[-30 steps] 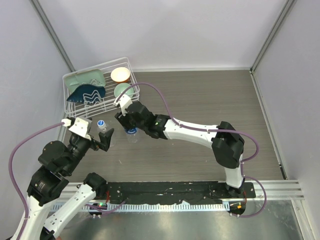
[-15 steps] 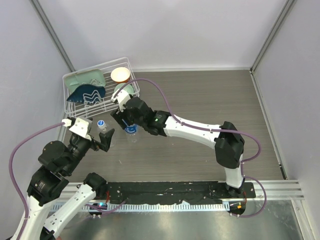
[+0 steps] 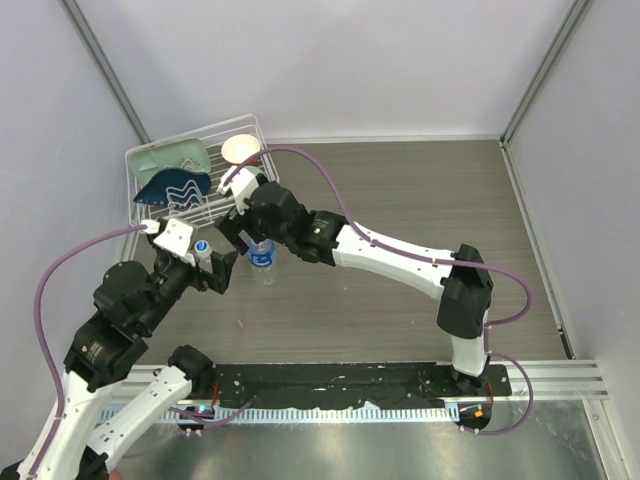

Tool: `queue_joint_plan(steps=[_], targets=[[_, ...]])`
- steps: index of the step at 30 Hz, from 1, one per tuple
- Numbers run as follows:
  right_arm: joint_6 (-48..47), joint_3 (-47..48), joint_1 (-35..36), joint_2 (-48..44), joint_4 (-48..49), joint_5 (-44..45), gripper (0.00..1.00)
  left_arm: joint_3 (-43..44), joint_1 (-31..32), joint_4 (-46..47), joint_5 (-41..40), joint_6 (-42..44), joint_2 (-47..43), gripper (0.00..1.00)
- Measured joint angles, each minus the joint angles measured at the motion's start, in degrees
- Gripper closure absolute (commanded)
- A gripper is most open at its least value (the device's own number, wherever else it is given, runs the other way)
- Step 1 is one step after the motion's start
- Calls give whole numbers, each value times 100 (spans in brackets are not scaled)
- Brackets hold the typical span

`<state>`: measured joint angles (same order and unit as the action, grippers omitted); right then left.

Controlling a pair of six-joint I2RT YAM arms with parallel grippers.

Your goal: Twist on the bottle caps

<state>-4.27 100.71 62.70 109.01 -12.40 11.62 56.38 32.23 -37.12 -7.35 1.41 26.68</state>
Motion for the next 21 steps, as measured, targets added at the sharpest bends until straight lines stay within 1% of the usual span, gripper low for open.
queue_joint_plan(steps=[4,7,12,15,17,20,21], targets=[[-15,107,0,-61,-186,9,1,282,0,-11,-22,-31,334,0],[-9,199,0,-127,-398,44,0,708,0,-57,-72,-70,680,0],[179,278,-50,-566,-1019,144,0,1884,0,-330,-354,-83,1537,0],[433,328,-151,-979,-1346,238,0,2485,70,-271,-170,-149,1923,0],[610,243,-219,-1344,-1523,289,0,2645,151,-39,103,-254,2002,0],[848,-240,-254,-1974,-1768,420,0,2540,267,332,691,-409,2046,0],[966,-461,-304,-2234,-1921,411,0,2496,229,219,409,-238,2002,0]])
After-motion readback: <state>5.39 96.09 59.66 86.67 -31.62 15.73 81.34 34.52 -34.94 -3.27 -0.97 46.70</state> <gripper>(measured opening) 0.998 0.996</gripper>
